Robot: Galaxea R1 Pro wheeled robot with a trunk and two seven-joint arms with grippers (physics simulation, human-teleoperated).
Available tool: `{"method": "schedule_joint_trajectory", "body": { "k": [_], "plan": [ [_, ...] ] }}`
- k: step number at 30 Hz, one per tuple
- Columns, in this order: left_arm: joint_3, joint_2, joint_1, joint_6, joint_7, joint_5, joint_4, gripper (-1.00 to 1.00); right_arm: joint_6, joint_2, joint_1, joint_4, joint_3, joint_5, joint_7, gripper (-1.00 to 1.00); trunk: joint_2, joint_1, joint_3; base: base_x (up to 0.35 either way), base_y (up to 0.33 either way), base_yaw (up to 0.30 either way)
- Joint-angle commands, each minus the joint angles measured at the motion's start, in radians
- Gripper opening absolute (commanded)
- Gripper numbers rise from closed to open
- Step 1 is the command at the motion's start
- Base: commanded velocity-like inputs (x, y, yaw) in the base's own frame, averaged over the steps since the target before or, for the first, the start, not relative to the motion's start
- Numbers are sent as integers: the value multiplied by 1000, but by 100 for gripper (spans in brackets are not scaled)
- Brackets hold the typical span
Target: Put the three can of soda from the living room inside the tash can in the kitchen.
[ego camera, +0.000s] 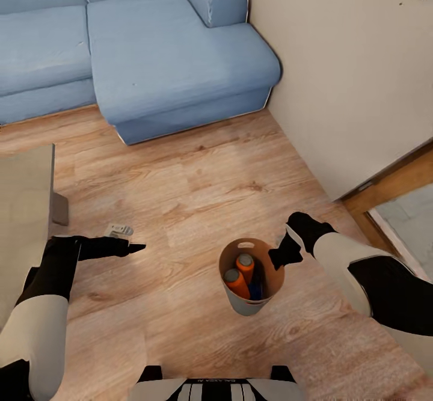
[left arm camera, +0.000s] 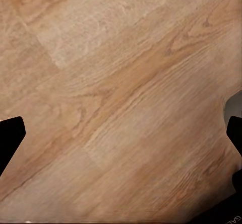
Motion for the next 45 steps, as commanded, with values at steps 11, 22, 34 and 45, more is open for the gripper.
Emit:
{"method": "schedule_joint_trajectory", "body": {
  "k": [11,22,34,45],
  "plan": [
    [3,-22,2,0,34,1,56,100,5,-66,8,1,-41,-33,17,-100,-28,15,-12,-151,0,0],
    [-1,-65,0,0,145,2,79,100,4,-141,18,-91,-164,-31,19,-100,-105,57,-47,-3,0,0],
    [0,-72,0,2,143,3,69,100,-56,-192,72,-144,-191,-32,26,-100,-126,69,-56,0,0,0],
    [-2,-73,1,3,142,3,68,100,-60,-197,82,-147,-192,-31,26,-100,-196,107,-88,0,0,0]
  ]
}}
